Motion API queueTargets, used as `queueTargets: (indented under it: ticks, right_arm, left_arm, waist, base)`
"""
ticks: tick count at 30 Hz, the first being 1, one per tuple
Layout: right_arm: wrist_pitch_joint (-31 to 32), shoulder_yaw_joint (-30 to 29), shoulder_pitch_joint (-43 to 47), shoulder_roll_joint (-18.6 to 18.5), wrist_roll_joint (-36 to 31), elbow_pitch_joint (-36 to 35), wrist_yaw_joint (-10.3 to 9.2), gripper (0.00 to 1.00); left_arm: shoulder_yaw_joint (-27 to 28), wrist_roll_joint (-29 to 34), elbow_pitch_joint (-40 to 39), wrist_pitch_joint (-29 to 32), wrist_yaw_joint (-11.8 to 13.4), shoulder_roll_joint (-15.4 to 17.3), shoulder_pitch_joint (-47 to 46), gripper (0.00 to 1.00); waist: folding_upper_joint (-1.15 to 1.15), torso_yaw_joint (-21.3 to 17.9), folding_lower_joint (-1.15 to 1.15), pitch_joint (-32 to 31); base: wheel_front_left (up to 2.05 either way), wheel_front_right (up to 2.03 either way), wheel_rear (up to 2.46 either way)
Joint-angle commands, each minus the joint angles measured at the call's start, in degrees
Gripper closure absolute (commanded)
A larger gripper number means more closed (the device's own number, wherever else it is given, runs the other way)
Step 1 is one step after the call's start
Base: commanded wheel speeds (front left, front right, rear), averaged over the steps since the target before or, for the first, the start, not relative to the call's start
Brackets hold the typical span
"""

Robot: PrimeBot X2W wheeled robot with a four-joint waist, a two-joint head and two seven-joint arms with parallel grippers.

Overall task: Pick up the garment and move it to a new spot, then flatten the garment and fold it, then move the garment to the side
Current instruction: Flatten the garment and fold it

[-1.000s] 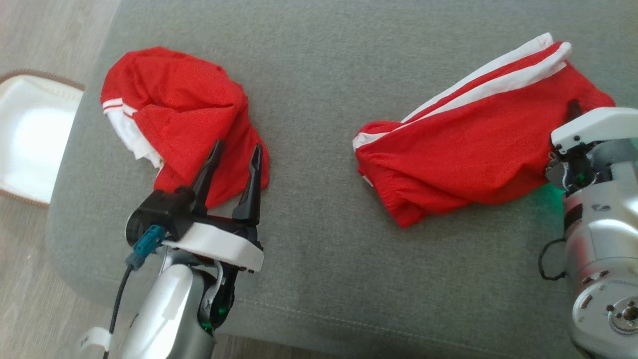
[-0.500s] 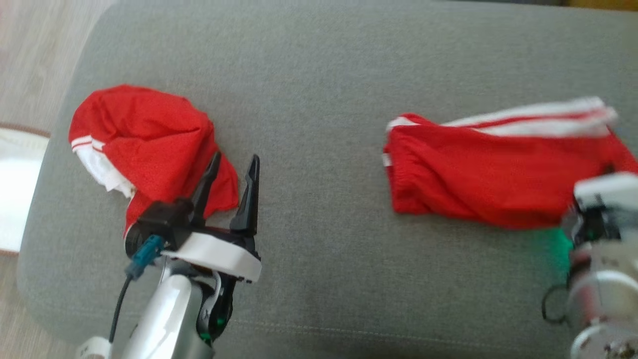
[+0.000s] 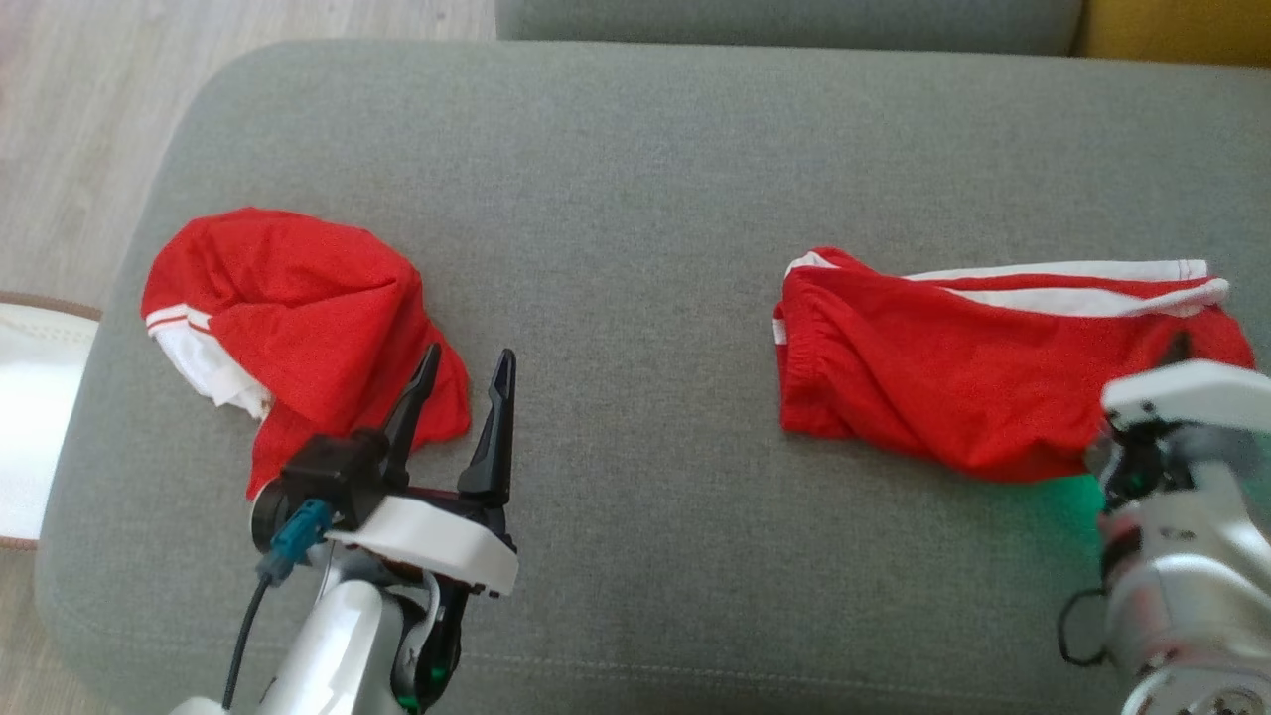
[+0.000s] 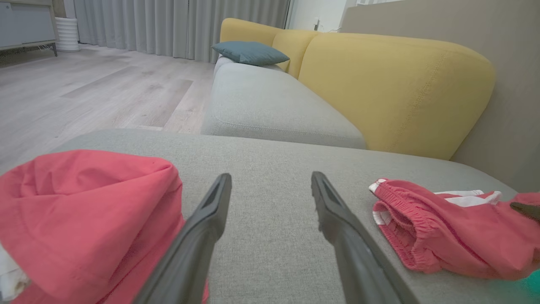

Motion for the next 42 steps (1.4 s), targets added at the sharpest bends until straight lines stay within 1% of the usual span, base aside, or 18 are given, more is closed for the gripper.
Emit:
queueTargets:
  ticks: [1, 4, 6, 8, 9, 10, 11, 13, 15, 16, 20, 25, 29, 34, 35, 36, 39, 42]
  right_arm:
    - [-1.2, 4.18, -4.08, 0.1, 1.49, -0.5, 0.39, 1.0]
    - [-2.64, 12.15, -5.7, 0.1, 6.88, 0.99, 0.39, 1.0]
    - [-3.04, 18.66, -6.26, 0.1, 12.3, 1.07, 0.39, 1.0]
    - [-2.74, 26.62, -5.66, 0.1, 18.97, -0.87, 0.39, 1.0]
    - [-2.32, 30.72, -4.54, 0.1, 22.9, -2.72, 0.39, 1.0]
    - [-1.52, 39.1, -0.67, 0.1, 30.25, -7.98, 0.39, 1.0]
    - [-1.34, 42.94, 1.7, 0.1, 33.41, -10.94, 0.39, 1.0]
    - [-1.26, 49.91, 6.43, 0.1, 37.92, -16.56, 0.39, 1.0]
    - [-1.37, 55.14, 10.39, 0.1, 40.67, -20.97, 0.39, 1.0]
    - [-1.37, 55.14, 10.39, 0.1, 40.67, -20.97, 0.39, 1.0]
    - [-1.53, 61.76, 15.31, 0.1, 42.66, -25.87, 0.39, 1.0]
    - [-1.91, 66.44, 17.13, 0.1, 43.51, -28.02, 0.39, 1.0]
    - [-2.45, 69.27, 16.68, 0.1, 43.29, -27.86, 0.39, 1.0]
    - [-3.11, 71.95, 15.54, 0.11, 41.75, -24.91, 0.39, 1.0]
    - [-3.37, 72.41, 15.25, 0.11, 41.24, -24.12, 0.39, 0.4]
    - [-3.53, 72.93, 15.02, 0.11, 40.97, -23.39, 0.39, 0.0]
    - [-3.89, 75.02, 14.34, 0.11, 40.62, -21.71, 0.39, 0.0]
    - [-3.76, 78.31, 13.77, 0.11, 40.42, -20.56, 0.39, 0.0]
  left_arm:
    - [2.28, 0.51, -1.6, -0.45, -0.22, 0.4, -1.04, 0.0]
    - [2.43, 0.79, -1.3, -0.45, -0.3, 0.4, -0.6, 0.0]
    - [2.5, 0.88, -1.1, -0.45, -0.34, 0.4, -0.25, 0.0]
    - [2.45, 0.85, -0.92, -0.45, -0.34, 0.4, 0.09, 0.0]
    - [2.39, 0.83, -0.8, -0.45, -0.34, 0.4, 0.26, 0.0]
    - [2.28, 0.78, -0.53, -0.45, -0.26, 0.4, 0.74, 0.0]
    - [2.25, 0.78, -0.41, -0.45, -0.2, 0.4, 1.01, 0.0]
    - [2.26, 0.75, -0.26, -0.45, -0.08, 0.4, 1.54, 0.0]
    - [2.29, 0.72, -0.22, -0.45, 0.04, 0.4, 2.07, 0.0]
    - [2.29, 0.72, -0.22, -0.45, 0.04, 0.4, 2.07, 0.0]
    - [2.34, 0.63, -0.29, -0.45, 0.25, 0.4, 3.04, 0.0]
    - [2.16, 0.46, -0.53, -0.45, 0.43, 0.4, 3.5, 0.0]
    - [1.88, 0.15, -0.7, -0.45, 0.54, 0.4, 3.32, 0.0]
    - [1.83, -0.15, -0.69, -0.45, 0.63, 0.4, 3.01, 0.0]
    - [1.79, -0.23, -0.67, -0.45, 0.64, 0.4, 2.93, 0.0]
    - [1.75, -0.32, -0.66, -0.45, 0.66, 0.4, 2.86, 0.0]
    - [1.73, -0.61, -0.69, -0.45, 0.81, 0.4, 2.71, 0.0]
    - [1.69, -0.81, -0.76, -0.45, 0.89, 0.4, 2.62, 0.0]
  waist:
    - [0.0, 0.16, 0.0, -0.7]
    - [0.0, 0.36, 0.0, -1.85]
    - [0.0, 0.52, 0.0, -2.64]
    - [0.0, 0.74, 0.0, -3.23]
    - [0.0, 0.87, 0.0, -3.63]
    - [0.0, 1.04, 0.0, -4.47]
    - [0.0, 1.1, 0.0, -4.83]
    - [0.0, 1.23, 0.0, -5.53]
    - [0.0, 1.38, 0.0, -6.04]
    - [0.0, 1.38, 0.0, -6.04]
    - [0.0, 1.76, 0.0, -6.75]
    - [0.0, 2.56, 0.0, -6.72]
    - [0.0, 3.4, 0.0, -6.07]
    - [0.0, 4.3, 0.0, -5.27]
    - [0.0, 4.48, 0.0, -5.14]
    - [0.0, 4.64, 0.0, -5.03]
    - [0.0, 4.98, 0.0, -4.7]
    - [0.0, 5.15, 0.0, -4.39]
  base:
    - [0.0, 0.0, 0.0]
    - [0.0, 0.0, 0.0]
    - [0.0, 0.0, 0.0]
    - [0.0, 0.0, 0.0]
    - [0.0, 0.0, 0.0]
    - [0.0, 0.0, 0.0]
    - [0.0, 0.0, 0.0]
    - [0.0, 0.0, 0.0]
    - [0.0, 0.0, 0.0]
    - [0.0, 0.0, 0.0]
    - [0.0, 0.0, 0.0]
    - [0.0, 0.0, 0.0]
    - [0.0, 0.0, 0.0]
    - [0.0, 0.0, 0.0]
    - [0.0, 0.0, 0.0]
    - [0.0, 0.0, 0.0]
    - [0.0, 0.0, 0.0]
    - [0.0, 0.0, 0.0]
